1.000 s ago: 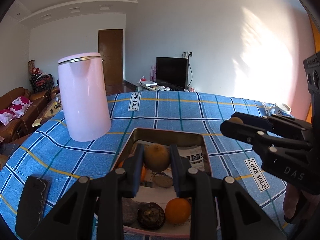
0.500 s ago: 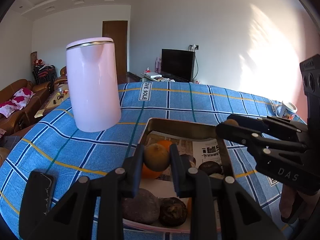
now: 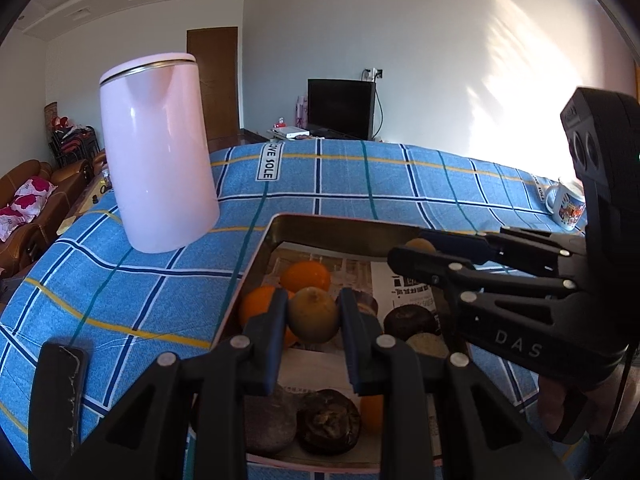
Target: Organize fruits
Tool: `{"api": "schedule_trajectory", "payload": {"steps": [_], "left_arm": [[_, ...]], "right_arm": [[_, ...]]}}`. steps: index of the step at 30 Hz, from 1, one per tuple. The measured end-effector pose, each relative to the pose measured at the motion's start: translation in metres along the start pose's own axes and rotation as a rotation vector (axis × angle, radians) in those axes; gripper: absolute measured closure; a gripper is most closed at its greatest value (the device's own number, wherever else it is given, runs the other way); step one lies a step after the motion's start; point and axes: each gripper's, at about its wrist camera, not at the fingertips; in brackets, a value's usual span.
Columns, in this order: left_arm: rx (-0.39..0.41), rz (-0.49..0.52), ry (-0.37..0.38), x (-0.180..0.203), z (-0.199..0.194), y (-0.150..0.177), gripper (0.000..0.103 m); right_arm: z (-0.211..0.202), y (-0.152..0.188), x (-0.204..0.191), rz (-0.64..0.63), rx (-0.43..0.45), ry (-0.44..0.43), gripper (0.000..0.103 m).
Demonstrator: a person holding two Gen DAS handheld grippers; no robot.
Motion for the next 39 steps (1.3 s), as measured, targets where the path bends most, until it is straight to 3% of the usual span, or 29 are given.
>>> {"api": "schedule_trajectory", "payload": {"steps": [13,16,19,21,26,35,39], "left_arm": [[-0.066,0.024,0.0,0.007,0.016,0.006,0.075],[-0.063,0.021,-0.012,0.007,0.015,0.006,0.063],[-0.055,0.016,-0.017,0.005,0.013,0.006,0.059],[-0.046,0.008,-0.011,0.004,0.01,0.006,0.056],[-0.01,-0.005,-0.023,0.002,-0.001,0.004,0.037],[0.037,-0.014,-0.021,0.004,-0.02,0.001,0.03],[0.056,-0.022,-0.022,0.004,-0.029,0.001,0.03]], "right_arm": [[0.019,0.009,0.005,0.007,-0.068,0.002,0.072],[0.02,0.01,0.003,0.005,-0.073,-0.012,0.072],[0.019,0.011,0.003,0.004,-0.069,-0.016,0.071],[0.016,0.011,0.004,0.008,-0.059,-0.013,0.068],[0.005,0.011,0.008,0.027,-0.027,0.008,0.054],[-0.019,0.01,0.008,0.032,0.015,0.012,0.051],[-0.039,0.01,0.01,0.039,0.055,0.024,0.044]]}}
Point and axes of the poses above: each gripper's, at about its wrist camera, not at the fingertips, and z roughly the way its jaws point, x to its right, y to its underside, and after that the axes turned 5 degrees about x, right-handed
